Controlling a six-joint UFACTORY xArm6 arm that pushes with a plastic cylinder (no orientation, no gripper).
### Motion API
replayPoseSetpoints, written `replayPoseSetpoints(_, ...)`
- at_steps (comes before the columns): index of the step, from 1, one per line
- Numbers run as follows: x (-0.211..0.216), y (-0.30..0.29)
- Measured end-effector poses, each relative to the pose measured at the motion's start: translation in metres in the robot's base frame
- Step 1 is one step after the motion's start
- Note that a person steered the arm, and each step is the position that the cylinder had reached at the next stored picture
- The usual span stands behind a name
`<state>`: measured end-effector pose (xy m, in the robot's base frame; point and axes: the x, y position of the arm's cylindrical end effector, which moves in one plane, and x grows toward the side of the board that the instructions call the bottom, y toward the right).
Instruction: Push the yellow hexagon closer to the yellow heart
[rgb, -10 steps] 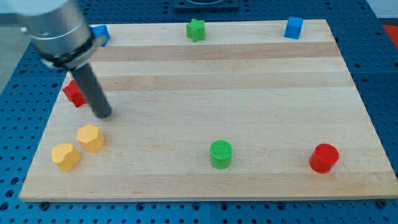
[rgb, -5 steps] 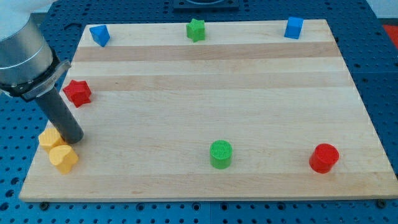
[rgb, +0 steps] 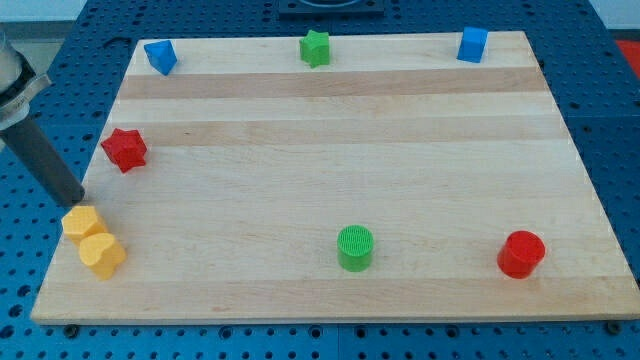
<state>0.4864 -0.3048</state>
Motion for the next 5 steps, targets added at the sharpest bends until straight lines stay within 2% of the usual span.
replayPoseSetpoints(1,0.027,0.001)
replayPoseSetpoints(2,0.036,0.011)
replayPoseSetpoints(4,0.032,0.02)
replayPoseSetpoints(5,0.005,0.047)
